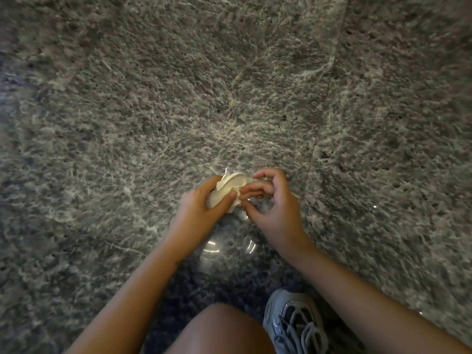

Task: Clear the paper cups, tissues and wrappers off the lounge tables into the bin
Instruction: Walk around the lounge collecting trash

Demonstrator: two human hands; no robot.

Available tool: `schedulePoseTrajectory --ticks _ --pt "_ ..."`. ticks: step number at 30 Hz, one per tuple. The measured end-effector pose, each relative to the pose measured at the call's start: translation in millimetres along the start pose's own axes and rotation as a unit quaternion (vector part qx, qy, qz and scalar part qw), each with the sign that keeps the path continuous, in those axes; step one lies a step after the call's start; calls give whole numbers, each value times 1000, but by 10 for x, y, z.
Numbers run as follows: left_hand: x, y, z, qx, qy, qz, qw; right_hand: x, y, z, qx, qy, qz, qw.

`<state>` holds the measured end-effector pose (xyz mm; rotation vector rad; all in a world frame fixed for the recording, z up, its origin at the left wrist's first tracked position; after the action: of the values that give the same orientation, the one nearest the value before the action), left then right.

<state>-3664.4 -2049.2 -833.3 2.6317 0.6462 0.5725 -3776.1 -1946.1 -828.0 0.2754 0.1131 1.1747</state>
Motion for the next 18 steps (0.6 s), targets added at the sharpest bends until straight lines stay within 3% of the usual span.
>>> schedulePoseTrajectory --ticks 3,8,12,18 --pt "9 48 52 -14 1 -22 1000 -20 -25 35 30 10 31 999" --pt "17 304 112 -10 19 -60 998 -197 49 69 233 12 47 971" --pt "123 702 -148 52 51 -124 990 -387 182 481 245 -21 100 964" --pt "541 1366 -1042 113 75 -195 971 -644 338 1703 261 -15 151 953"
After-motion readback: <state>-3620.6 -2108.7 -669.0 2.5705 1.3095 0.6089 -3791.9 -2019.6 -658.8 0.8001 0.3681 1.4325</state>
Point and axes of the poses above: each hand's wrist, its own x-axis away from the middle knuckle, its own y-axis out of the back of the hand, z = x × y, the point moved 4 cm from there along -x, towards the middle knuckle, and after that the axes turned 13 degrees about z, right-handed, at the moved point
